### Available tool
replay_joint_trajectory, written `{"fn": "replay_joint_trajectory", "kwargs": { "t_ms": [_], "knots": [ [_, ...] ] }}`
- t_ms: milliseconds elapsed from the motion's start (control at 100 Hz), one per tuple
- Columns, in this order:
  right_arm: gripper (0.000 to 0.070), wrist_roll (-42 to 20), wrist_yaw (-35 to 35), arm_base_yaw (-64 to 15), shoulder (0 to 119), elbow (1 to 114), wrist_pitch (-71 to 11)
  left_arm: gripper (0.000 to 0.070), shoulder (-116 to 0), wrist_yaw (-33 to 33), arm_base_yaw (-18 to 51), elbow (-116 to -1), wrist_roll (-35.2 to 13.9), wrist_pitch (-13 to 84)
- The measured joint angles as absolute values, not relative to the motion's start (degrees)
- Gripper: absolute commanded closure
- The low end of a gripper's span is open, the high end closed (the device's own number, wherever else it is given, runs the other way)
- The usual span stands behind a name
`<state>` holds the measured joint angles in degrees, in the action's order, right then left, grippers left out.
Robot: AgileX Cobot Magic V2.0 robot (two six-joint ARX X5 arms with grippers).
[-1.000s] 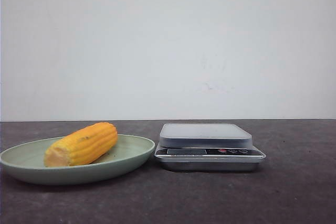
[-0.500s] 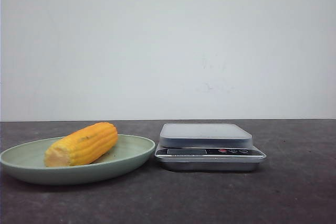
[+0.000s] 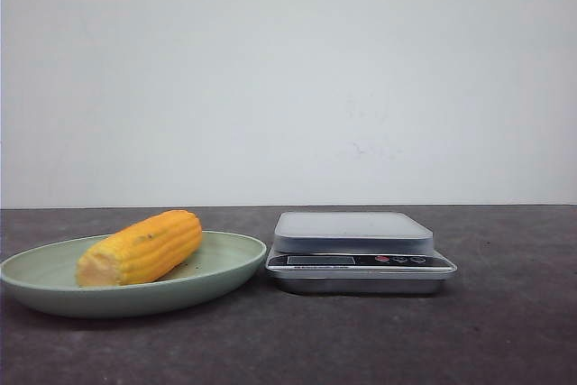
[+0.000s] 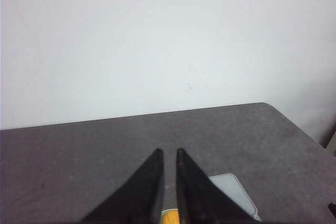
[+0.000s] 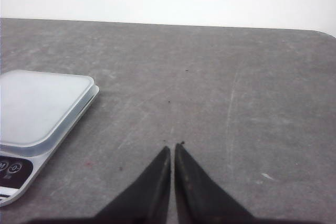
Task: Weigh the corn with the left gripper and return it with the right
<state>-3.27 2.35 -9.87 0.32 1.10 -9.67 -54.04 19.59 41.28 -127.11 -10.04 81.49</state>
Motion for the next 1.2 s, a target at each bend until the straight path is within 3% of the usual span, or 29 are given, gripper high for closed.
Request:
{"fn": "replay_joint_trajectory", "kwargs": {
  "t_ms": [1080,1200],
  "knots": [
    [0.0693,-3.27,2.37,-9.87,0.32,1.06,-9.65,0.07,-54.17,19.64,41.19,-127.11,-10.0,81.49],
    [0.0693,-3.27,2.37,-9.87,0.3,1.06,-9.65,0.07,-54.52,19.09,39.53,-126.65,-7.73,81.45]
  ]
}}
